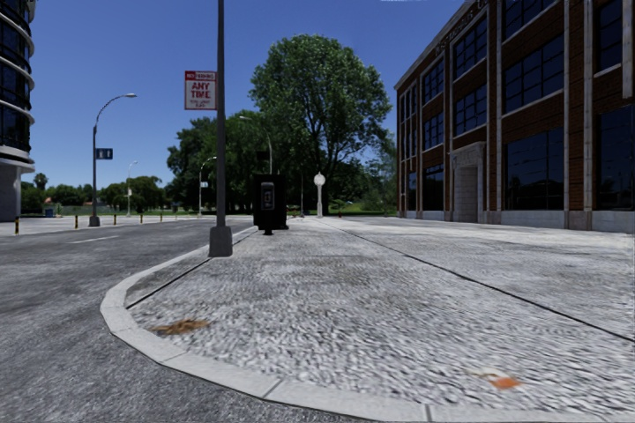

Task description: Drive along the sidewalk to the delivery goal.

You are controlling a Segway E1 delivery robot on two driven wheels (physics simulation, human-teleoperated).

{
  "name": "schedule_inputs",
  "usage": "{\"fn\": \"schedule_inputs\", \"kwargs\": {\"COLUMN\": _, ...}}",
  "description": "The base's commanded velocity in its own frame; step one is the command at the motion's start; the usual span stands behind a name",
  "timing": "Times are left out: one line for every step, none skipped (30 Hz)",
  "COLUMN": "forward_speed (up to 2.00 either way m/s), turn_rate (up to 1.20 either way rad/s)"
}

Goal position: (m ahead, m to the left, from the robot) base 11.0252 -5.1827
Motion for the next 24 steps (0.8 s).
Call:
{"fn": "schedule_inputs", "kwargs": {"forward_speed": 1.85, "turn_rate": -0.53}}
{"fn": "schedule_inputs", "kwargs": {"forward_speed": 1.79, "turn_rate": -0.53}}
{"fn": "schedule_inputs", "kwargs": {"forward_speed": 1.70, "turn_rate": -0.53}}
{"fn": "schedule_inputs", "kwargs": {"forward_speed": 1.66, "turn_rate": -0.53}}
{"fn": "schedule_inputs", "kwargs": {"forward_speed": 1.66, "turn_rate": -0.53}}
{"fn": "schedule_inputs", "kwargs": {"forward_speed": 1.65, "turn_rate": -0.53}}
{"fn": "schedule_inputs", "kwargs": {"forward_speed": 1.65, "turn_rate": -0.53}}
{"fn": "schedule_inputs", "kwargs": {"forward_speed": 1.65, "turn_rate": -0.53}}
{"fn": "schedule_inputs", "kwargs": {"forward_speed": 1.65, "turn_rate": -0.53}}
{"fn": "schedule_inputs", "kwargs": {"forward_speed": 1.65, "turn_rate": -0.53}}
{"fn": "schedule_inputs", "kwargs": {"forward_speed": 1.65, "turn_rate": -0.53}}
{"fn": "schedule_inputs", "kwargs": {"forward_speed": 1.65, "turn_rate": -0.53}}
{"fn": "schedule_inputs", "kwargs": {"forward_speed": 1.65, "turn_rate": -0.53}}
{"fn": "schedule_inputs", "kwargs": {"forward_speed": 1.65, "turn_rate": -0.53}}
{"fn": "schedule_inputs", "kwargs": {"forward_speed": 1.65, "turn_rate": -0.53}}
{"fn": "schedule_inputs", "kwargs": {"forward_speed": 1.65, "turn_rate": -0.53}}
{"fn": "schedule_inputs", "kwargs": {"forward_speed": 1.65, "turn_rate": -0.53}}
{"fn": "schedule_inputs", "kwargs": {"forward_speed": 1.65, "turn_rate": -0.53}}
{"fn": "schedule_inputs", "kwargs": {"forward_speed": 1.65, "turn_rate": -0.53}}
{"fn": "schedule_inputs", "kwargs": {"forward_speed": 1.65, "turn_rate": -0.53}}
{"fn": "schedule_inputs", "kwargs": {"forward_speed": 1.65, "turn_rate": -0.50}}
{"fn": "schedule_inputs", "kwargs": {"forward_speed": 1.65, "turn_rate": -0.49}}
{"fn": "schedule_inputs", "kwargs": {"forward_speed": 1.65, "turn_rate": -0.49}}
{"fn": "schedule_inputs", "kwargs": {"forward_speed": 1.65, "turn_rate": -0.49}}
